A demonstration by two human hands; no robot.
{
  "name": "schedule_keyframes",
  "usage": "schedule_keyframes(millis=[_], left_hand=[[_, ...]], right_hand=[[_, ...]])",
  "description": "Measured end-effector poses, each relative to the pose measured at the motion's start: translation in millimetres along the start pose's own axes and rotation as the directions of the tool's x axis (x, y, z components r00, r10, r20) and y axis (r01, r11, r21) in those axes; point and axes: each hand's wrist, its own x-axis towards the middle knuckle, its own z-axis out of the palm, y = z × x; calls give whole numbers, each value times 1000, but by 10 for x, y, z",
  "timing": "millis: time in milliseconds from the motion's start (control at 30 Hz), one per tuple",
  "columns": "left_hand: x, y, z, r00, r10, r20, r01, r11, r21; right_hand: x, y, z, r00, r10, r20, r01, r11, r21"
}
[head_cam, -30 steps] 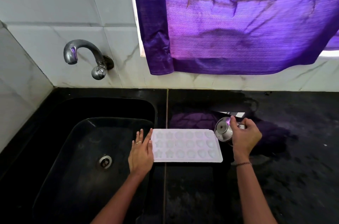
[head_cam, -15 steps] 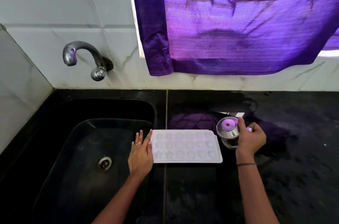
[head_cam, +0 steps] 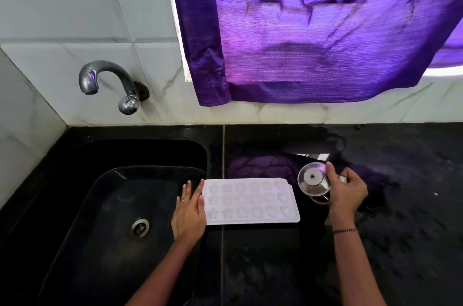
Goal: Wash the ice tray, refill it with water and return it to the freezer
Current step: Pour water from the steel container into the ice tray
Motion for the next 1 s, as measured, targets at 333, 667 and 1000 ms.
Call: schedule_keyframes(millis=[333, 667, 1000], left_hand=[[16, -39, 42, 1000, 4, -9, -4, 998, -56], [33, -67, 55, 1000, 17, -1, -17, 998, -64], [34, -66, 46, 1000, 23, -8, -24, 998, -56]], right_hand=[[-112, 108, 4, 980, -184, 73, 192, 973, -126], [-216, 6, 4, 929, -359, 90, 370, 894, -252], [-230, -134, -3, 964, -266, 15, 266, 953, -144]])
